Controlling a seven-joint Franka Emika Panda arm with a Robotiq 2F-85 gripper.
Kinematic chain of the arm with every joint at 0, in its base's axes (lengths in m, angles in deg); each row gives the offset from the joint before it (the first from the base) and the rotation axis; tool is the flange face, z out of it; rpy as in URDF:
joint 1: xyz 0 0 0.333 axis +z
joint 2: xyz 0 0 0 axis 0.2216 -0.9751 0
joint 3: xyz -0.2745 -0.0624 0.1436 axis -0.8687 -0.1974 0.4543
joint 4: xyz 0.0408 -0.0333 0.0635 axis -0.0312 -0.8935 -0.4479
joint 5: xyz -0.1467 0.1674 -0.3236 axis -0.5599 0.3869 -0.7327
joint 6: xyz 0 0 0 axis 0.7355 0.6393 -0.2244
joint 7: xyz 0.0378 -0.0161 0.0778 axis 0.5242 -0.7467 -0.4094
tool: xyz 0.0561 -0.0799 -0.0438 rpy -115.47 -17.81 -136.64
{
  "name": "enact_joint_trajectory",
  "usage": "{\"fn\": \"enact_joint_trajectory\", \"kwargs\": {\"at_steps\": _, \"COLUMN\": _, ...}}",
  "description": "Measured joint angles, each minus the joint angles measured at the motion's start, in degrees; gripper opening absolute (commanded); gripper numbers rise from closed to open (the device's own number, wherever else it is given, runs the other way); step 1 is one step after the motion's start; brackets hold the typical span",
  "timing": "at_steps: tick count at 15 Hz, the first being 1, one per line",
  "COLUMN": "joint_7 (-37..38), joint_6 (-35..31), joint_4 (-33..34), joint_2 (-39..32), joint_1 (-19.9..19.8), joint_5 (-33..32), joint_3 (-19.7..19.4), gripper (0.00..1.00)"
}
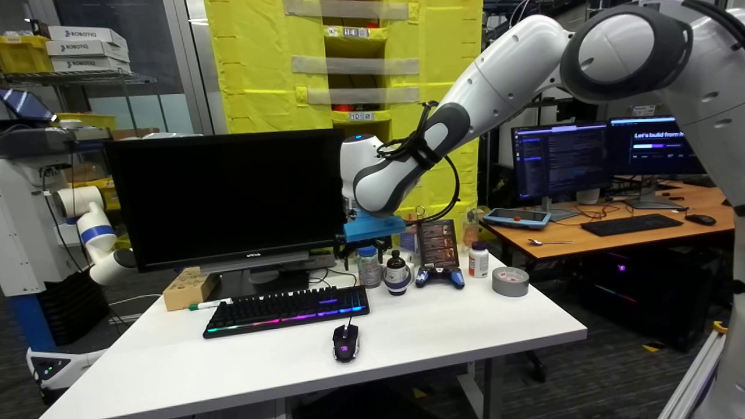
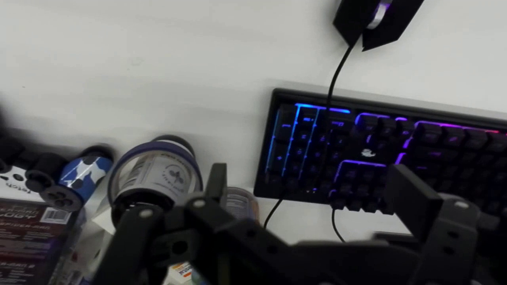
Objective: Move the mouse to the left then put the container in the masking tape.
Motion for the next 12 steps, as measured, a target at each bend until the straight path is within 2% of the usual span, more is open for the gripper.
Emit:
{"fn": "enact_joint_trajectory", "kwargs": {"at_steps": 8, "joint_7": 0.22, "joint_6": -0.04, "joint_4": -1.39, "joint_2": 0.72, "joint_1": -2.09, "joint_5": 4.63, "joint_3": 0.03, "gripper": 1.00}}
{"fn": "enact_joint_trajectory", "kwargs": {"at_steps": 12, "joint_7": 0.72, "joint_6": -1.51, "joint_4": -5.21, "joint_2": 1.44, "joint_1": -4.40, "joint_5": 8.46, "joint_3": -0.23, "gripper": 1.00}}
